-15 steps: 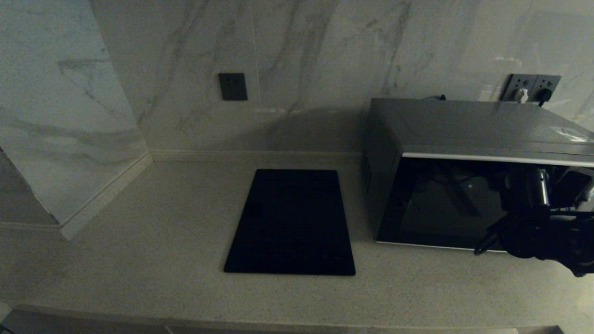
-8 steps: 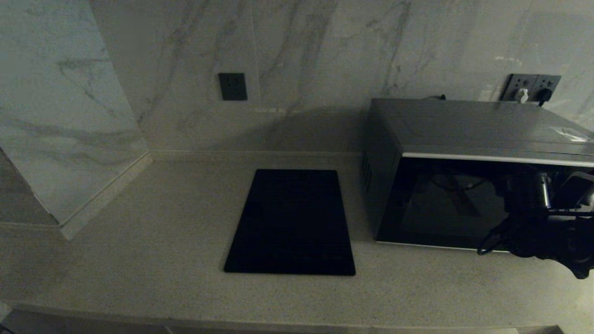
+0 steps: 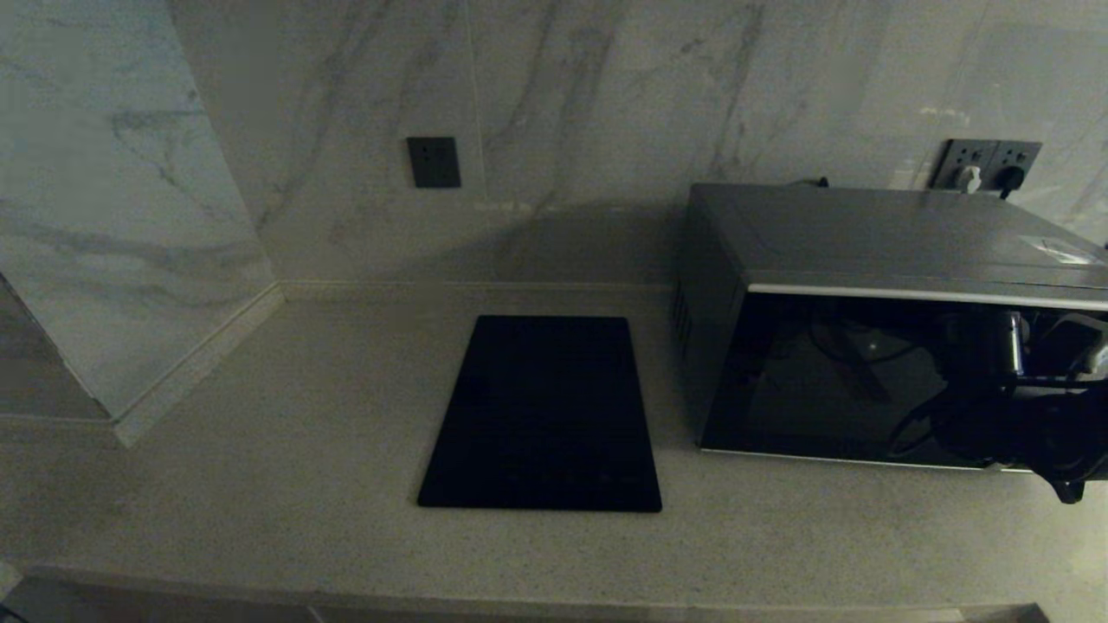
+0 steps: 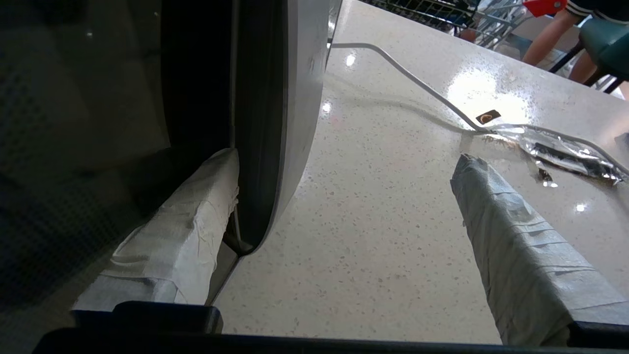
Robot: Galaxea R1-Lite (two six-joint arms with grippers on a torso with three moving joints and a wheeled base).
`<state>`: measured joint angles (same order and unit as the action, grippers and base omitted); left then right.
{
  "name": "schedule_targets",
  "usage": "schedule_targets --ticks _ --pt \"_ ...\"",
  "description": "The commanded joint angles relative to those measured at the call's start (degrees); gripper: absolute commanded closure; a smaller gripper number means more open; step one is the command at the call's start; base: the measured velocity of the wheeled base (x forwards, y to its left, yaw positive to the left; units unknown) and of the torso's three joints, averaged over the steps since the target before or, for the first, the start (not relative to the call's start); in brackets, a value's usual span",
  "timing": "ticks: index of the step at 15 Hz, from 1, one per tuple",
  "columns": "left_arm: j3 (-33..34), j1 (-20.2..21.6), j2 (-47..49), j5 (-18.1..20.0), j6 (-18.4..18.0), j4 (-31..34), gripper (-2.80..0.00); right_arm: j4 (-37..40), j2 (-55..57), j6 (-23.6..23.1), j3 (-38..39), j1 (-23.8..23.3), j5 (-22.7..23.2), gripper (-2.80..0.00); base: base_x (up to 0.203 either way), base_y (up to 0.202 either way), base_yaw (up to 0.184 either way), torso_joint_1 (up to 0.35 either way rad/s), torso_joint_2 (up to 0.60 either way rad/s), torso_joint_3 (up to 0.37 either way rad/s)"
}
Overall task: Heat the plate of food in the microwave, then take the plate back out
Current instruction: Open the microwave oven
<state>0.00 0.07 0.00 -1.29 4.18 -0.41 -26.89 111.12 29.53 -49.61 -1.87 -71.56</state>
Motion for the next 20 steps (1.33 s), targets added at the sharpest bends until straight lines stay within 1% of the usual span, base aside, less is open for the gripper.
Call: schedule_targets --ticks 1,10,12,19,20 --pt "0.00 0.01 0.03 -0.03 0.04 -0.02 0.00 -0.45 1.36 0.17 -0.51 -0.24 -0.38 -2.80 0.000 0.000 0.000 0.000 0.00 0.000" --pt "0.00 0.01 0.08 -0.03 0.04 -0.02 0.00 -0.53 2.01 0.33 1.80 -1.39 -1.23 -2.80 0.000 0.000 0.000 0.000 0.00 0.000" --pt "0.00 0.01 0.00 -0.03 0.04 -0.02 0.00 -0.87 3.38 0.35 1.54 -1.80 -1.96 -2.80 0.000 0.000 0.000 0.000 0.00 0.000" --pt "0.00 0.01 0.02 -0.03 0.04 -0.02 0.00 -4.37 5.67 0.26 -1.10 -2.27 -2.43 -2.80 0.000 0.000 0.000 0.000 0.00 0.000" --pt "0.00 0.01 0.06 -0.03 0.04 -0.02 0.00 -5.27 5.76 0.26 -1.19 -2.27 -3.12 -2.80 0.000 0.000 0.000 0.000 0.00 0.000"
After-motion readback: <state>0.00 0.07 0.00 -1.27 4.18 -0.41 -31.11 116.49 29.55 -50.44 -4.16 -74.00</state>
